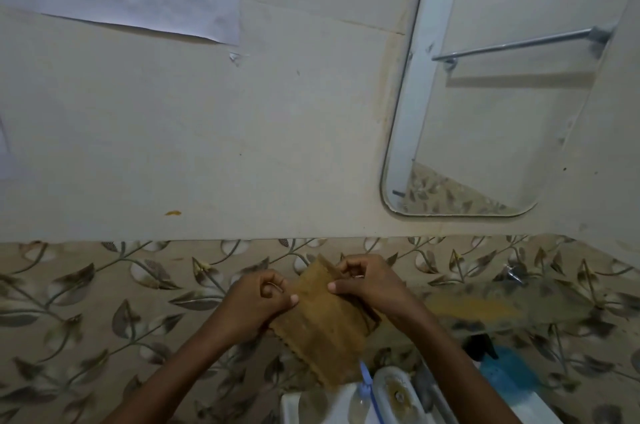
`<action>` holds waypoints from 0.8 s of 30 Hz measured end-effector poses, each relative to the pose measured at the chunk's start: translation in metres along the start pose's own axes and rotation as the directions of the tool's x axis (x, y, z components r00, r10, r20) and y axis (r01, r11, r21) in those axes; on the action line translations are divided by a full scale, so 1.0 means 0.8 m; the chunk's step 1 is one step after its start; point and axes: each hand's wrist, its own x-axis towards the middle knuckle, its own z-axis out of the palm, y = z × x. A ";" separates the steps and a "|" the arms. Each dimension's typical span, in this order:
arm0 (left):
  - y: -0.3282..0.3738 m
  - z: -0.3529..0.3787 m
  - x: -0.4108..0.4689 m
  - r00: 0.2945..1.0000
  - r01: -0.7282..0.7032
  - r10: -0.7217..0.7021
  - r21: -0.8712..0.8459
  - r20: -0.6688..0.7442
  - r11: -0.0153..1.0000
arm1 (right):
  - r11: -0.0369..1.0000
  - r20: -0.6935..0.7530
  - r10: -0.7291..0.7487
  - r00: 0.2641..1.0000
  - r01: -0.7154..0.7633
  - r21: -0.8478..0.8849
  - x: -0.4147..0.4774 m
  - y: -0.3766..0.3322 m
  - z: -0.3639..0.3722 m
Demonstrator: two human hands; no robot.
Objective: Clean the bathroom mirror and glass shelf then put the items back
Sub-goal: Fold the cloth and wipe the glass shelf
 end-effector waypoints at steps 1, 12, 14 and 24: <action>-0.008 -0.001 0.005 0.999 0.012 -0.009 0.072 -0.044 0.997 | 0.997 -0.008 -0.010 1.000 0.010 -0.071 0.008 0.007 0.010; -0.054 -0.025 0.011 0.957 -0.056 0.142 0.319 -0.253 0.946 | 0.775 0.247 -0.218 0.944 0.321 -0.544 -0.015 0.023 0.062; -0.056 -0.023 0.013 0.956 -0.076 0.156 0.301 -0.251 0.951 | 0.695 0.342 -0.160 0.926 0.352 -0.627 -0.018 0.026 0.080; -0.062 -0.010 0.013 0.951 -0.144 0.198 0.230 -0.236 0.963 | 0.647 0.384 -0.172 0.907 0.398 -0.650 -0.024 0.030 0.082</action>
